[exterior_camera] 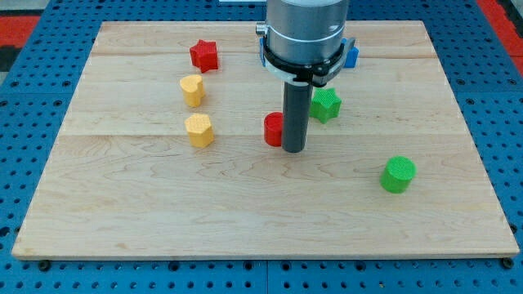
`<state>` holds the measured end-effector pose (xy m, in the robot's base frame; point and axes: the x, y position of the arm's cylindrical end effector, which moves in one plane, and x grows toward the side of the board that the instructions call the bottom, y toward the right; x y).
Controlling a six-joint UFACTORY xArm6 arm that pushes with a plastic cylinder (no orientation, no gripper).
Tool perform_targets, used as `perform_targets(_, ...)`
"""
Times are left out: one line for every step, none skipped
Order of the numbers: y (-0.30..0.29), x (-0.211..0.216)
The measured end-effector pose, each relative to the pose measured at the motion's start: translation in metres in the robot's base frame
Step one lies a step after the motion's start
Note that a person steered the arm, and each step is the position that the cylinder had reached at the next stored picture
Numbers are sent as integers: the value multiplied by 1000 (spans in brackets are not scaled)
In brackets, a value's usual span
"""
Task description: Place the green star in between the green circle and blue triangle
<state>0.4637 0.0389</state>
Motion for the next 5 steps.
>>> perform_targets(0, 0)
perform_targets(14, 0)
perform_targets(47, -16)
perform_targets(89, -57)
perform_targets(104, -86)
